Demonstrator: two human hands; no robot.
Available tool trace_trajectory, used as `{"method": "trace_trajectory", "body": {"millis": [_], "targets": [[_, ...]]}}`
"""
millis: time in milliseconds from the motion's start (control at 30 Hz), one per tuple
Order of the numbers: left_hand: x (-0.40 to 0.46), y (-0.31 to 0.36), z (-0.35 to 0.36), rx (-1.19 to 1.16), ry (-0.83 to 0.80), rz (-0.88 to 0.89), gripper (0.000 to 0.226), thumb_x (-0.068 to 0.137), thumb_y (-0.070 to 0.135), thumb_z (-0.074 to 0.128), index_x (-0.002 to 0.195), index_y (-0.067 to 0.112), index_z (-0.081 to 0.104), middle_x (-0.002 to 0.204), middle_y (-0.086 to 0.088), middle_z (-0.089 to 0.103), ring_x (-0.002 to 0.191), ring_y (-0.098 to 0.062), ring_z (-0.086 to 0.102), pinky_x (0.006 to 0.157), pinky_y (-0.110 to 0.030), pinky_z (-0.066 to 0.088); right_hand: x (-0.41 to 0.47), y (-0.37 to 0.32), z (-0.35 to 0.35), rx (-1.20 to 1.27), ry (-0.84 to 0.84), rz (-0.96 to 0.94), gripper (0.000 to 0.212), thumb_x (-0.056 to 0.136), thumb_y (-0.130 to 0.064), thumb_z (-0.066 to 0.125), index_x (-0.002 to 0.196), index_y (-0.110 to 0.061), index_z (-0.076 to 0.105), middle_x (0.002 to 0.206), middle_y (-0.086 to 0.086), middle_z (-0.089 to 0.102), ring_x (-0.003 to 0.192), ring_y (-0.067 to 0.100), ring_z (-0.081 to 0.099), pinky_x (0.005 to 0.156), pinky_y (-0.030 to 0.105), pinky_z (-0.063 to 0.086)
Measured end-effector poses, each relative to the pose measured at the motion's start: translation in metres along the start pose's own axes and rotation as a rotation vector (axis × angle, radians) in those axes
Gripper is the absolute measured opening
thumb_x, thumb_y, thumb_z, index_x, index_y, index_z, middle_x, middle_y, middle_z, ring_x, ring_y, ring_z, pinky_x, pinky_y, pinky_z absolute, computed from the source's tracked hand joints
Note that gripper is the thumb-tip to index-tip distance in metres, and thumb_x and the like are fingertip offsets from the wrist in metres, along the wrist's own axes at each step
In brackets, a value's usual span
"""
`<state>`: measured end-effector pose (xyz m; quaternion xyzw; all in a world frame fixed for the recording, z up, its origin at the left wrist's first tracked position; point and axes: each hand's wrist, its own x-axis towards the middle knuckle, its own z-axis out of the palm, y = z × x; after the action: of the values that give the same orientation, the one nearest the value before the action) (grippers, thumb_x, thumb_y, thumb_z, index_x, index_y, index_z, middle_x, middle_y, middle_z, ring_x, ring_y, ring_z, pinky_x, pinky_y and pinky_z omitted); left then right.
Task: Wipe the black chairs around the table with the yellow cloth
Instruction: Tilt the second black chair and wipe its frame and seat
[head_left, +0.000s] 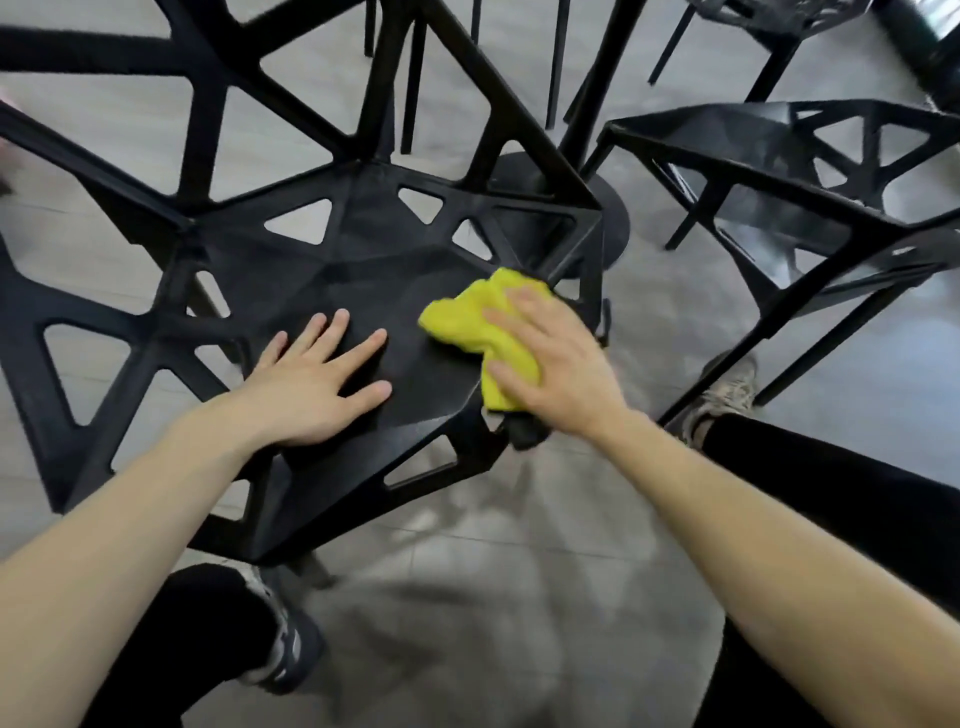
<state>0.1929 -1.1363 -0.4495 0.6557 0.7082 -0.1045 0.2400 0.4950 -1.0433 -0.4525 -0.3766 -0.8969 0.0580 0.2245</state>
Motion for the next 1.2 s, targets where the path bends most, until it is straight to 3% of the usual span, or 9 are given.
{"method": "trace_trajectory", "body": {"millis": [100,200,367,467,600,700,867,1000,1200], "targets": [[-0.009,-0.004,-0.003,-0.003,0.048,0.048,0.076,0.098,0.082,0.022,0.166,0.058,-0.001,0.18,0.005,-0.012,0.167,-0.017,-0.011,0.136,-0.047,0.001,0.017,0.036,0.004,-0.026,0.16,0.313,0.057,0.101,-0.045,0.061,0.154,-0.024,0.056,0.172,0.005,0.034,0.163,0.029,0.021,0.128,0.058,0.022],[-0.014,-0.015,-0.011,-0.047,0.042,0.114,0.065,0.109,0.059,0.039,0.168,0.052,0.011,0.182,0.003,-0.004,0.168,-0.016,-0.004,0.136,-0.044,0.004,-0.007,-0.041,0.032,0.086,0.351,0.432,0.051,0.099,-0.034,0.063,0.148,-0.017,0.063,0.166,0.01,0.044,0.157,0.035,0.034,0.125,0.066,0.023],[-0.024,-0.025,-0.017,-0.058,-0.009,0.119,0.084,0.102,0.007,0.051,0.168,0.047,0.016,0.181,0.001,0.0,0.168,-0.016,-0.001,0.135,-0.038,0.007,-0.063,-0.174,0.055,0.198,0.102,-0.09,0.058,0.096,-0.036,0.07,0.151,-0.02,0.06,0.167,0.012,0.042,0.158,0.03,0.033,0.127,0.06,0.023],[-0.039,-0.029,-0.017,-0.081,0.043,0.093,0.07,0.109,0.02,0.055,0.169,0.041,0.026,0.181,0.002,0.01,0.167,-0.016,0.009,0.135,-0.037,0.013,-0.05,-0.099,0.044,0.059,0.083,-0.197,0.059,0.097,-0.046,0.069,0.149,-0.018,0.062,0.161,0.014,0.048,0.153,0.033,0.042,0.124,0.061,0.029],[-0.066,-0.042,-0.007,0.035,0.084,0.102,0.06,0.113,0.041,0.047,0.169,0.039,0.025,0.18,-0.003,0.016,0.168,-0.021,0.011,0.135,-0.043,0.012,-0.016,-0.003,0.014,-0.015,0.192,0.276,0.061,0.103,-0.057,0.056,0.152,-0.02,0.058,0.165,0.01,0.045,0.157,0.03,0.036,0.124,0.061,0.026],[-0.076,-0.051,-0.017,0.175,0.132,0.081,0.053,0.113,0.044,0.042,0.166,0.039,0.036,0.175,0.003,0.033,0.167,-0.021,0.012,0.134,-0.043,0.008,-0.017,-0.042,0.034,0.002,0.278,0.442,0.056,0.102,-0.047,0.058,0.145,-0.012,0.063,0.164,0.014,0.044,0.156,0.033,0.035,0.126,0.064,0.022],[-0.078,-0.06,-0.025,0.168,0.23,-0.013,0.048,0.112,0.033,0.042,0.159,0.032,0.05,0.167,-0.005,0.047,0.165,-0.02,0.019,0.134,-0.044,0.008,-0.056,-0.206,0.073,0.091,0.132,-0.13,0.056,0.096,-0.036,0.068,0.147,-0.015,0.063,0.158,0.02,0.05,0.15,0.039,0.043,0.124,0.063,0.027],[-0.088,-0.063,-0.015,0.196,0.185,0.011,0.047,0.113,0.033,0.044,0.159,0.029,0.05,0.168,0.002,0.045,0.164,-0.019,0.023,0.133,-0.043,0.008,-0.05,-0.146,0.064,-0.008,0.033,-0.365,0.059,0.099,-0.047,0.065,0.151,-0.019,0.06,0.16,0.018,0.049,0.151,0.036,0.044,0.123,0.058,0.032],[-0.1,-0.088,-0.02,0.107,0.49,0.051,0.039,0.106,0.026,0.062,0.143,0.015,0.067,0.155,-0.013,0.059,0.16,-0.033,0.034,0.134,-0.051,0.01,-0.042,-0.035,0.032,-0.073,0.15,0.265,0.057,0.109,-0.046,0.048,0.151,-0.009,0.056,0.167,0.02,0.037,0.157,0.038,0.032,0.124,0.067,0.024]]}}
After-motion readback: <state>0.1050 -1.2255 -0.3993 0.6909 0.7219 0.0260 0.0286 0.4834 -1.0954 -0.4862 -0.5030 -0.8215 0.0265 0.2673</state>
